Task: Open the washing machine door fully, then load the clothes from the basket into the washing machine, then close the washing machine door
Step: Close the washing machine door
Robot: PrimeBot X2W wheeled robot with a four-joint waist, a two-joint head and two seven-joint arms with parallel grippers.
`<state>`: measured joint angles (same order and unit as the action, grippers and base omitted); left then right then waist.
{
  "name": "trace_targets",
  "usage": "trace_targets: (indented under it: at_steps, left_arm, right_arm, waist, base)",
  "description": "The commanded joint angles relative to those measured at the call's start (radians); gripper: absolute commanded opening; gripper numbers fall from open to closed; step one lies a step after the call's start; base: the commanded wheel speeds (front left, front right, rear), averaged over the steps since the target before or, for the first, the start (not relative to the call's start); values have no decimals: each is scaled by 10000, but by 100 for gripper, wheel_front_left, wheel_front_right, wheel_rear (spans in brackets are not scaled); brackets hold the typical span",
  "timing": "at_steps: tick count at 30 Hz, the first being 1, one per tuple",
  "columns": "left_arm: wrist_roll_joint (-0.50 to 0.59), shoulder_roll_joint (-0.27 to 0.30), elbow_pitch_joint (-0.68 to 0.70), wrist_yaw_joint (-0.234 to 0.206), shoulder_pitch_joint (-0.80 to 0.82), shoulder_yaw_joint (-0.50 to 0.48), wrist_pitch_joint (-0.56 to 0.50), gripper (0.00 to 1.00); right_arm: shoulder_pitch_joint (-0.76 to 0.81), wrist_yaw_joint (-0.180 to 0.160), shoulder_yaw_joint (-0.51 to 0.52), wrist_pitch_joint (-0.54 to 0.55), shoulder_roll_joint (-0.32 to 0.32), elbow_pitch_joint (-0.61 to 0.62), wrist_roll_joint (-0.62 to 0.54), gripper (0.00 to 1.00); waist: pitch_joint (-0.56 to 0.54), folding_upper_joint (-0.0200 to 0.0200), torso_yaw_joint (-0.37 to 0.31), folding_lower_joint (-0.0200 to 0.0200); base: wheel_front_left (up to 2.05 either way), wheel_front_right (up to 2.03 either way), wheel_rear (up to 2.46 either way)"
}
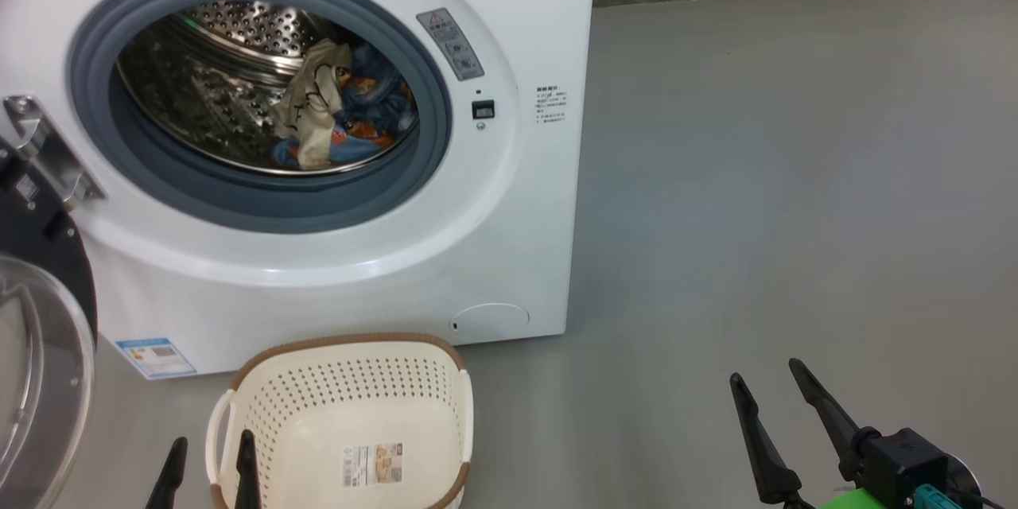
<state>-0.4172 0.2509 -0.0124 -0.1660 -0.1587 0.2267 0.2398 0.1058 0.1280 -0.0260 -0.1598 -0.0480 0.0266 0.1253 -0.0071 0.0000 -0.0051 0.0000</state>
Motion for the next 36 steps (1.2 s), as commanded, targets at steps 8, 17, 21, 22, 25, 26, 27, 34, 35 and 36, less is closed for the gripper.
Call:
trace_targets:
  at_steps: [8, 17, 21, 22, 25, 26, 27, 34, 35, 36]
  left_arm:
    - [29, 223, 135, -29, 457, -303, 142, 100]
    - [75, 265, 134, -7, 476, -320, 171, 100]
    - [84, 278, 146, 26, 482, -319, 181, 100]
    - [85, 281, 145, 36, 485, -317, 182, 100]
    - [88, 289, 134, 60, 499, -307, 187, 100]
    - [90, 290, 130, 68, 504, -303, 189, 100]
    - [91, 293, 125, 74, 509, -299, 190, 100]
    - [110, 311, 105, 94, 528, -267, 197, 100]
    - [115, 316, 111, 102, 538, -253, 198, 100]
    - [119, 318, 114, 110, 551, -241, 199, 100]
  right_arm:
    - [-150, 27, -229, -37, -38, 262, -38, 100]
    - [-173, 27, -250, -49, -34, 214, -10, 100]
    - [-189, 27, -243, -53, -32, 202, -15, 100]
    - [-193, 27, -240, -55, -32, 198, -16, 100]
    - [-196, 27, -229, -60, -31, 182, -14, 100]
    - [-196, 27, -226, -63, -30, 177, -13, 100]
    - [-196, 27, -225, -63, -30, 172, -13, 100]
    - [-175, 27, -202, -88, -28, 161, -7, 100]
    - [-167, 27, -195, -95, -27, 161, -12, 100]
    - [-165, 27, -186, -99, -27, 165, -14, 100]
  waist:
    - [17, 0, 87, 0]
    - [38, 0, 115, 0]
    - [50, 0, 107, 0]
    - [52, 0, 107, 0]
    - [54, 0, 113, 0]
    - [53, 0, 116, 0]
    - [52, 0, 119, 0]
    - [52, 0, 208, 0]
    - [69, 0, 269, 0]
    - [82, 0, 318, 0]
  base:
    - [-154, 154, 0]
    - [-53, 53, 0]
    - [0, 0, 0]
    - [0, 0, 0]
    - [0, 0, 0]
    - [0, 0, 0]
    - [0, 0, 0]
    - [0, 0, 0]
    - [0, 0, 0]
    - [0, 0, 0]
